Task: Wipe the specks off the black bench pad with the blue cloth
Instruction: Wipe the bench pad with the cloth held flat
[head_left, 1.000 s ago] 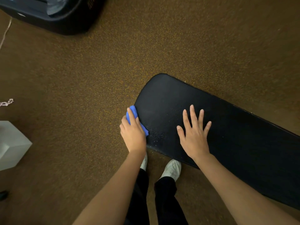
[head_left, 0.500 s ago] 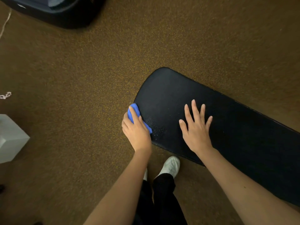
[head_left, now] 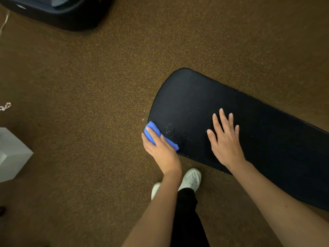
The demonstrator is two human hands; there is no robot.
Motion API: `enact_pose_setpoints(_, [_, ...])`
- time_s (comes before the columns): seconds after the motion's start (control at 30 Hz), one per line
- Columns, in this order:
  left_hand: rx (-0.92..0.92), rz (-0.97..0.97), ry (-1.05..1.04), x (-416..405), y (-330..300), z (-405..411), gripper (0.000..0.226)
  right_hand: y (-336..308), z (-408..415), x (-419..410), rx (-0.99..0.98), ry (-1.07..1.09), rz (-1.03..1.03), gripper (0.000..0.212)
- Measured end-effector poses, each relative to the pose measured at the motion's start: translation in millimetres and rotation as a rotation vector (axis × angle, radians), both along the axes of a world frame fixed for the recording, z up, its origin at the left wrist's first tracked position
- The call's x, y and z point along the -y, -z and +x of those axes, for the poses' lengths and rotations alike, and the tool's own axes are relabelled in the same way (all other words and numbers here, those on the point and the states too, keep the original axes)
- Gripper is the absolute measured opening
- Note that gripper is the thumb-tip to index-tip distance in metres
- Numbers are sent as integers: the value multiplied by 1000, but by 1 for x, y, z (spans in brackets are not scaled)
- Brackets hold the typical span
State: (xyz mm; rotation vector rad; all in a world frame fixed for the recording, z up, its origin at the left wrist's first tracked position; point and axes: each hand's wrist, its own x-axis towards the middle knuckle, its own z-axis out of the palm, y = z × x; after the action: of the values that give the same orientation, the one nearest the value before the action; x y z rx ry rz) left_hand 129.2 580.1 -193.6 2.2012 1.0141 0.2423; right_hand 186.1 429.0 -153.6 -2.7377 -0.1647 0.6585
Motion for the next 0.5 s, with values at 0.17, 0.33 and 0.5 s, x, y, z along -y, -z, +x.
enact_pose_setpoints(0.17, [101, -161, -183, 27, -8, 6, 52, -1, -12, -1, -10, 26, -15, 56])
enact_pose_setpoints(0.33, [63, 28, -57, 4, 10, 7, 48, -3, -17, 6, -11, 57, 21, 56])
enact_pose_setpoints(0.5, [95, 155, 101, -6, 19, -4, 46, -2, -31, 12, -15, 92, -15, 56])
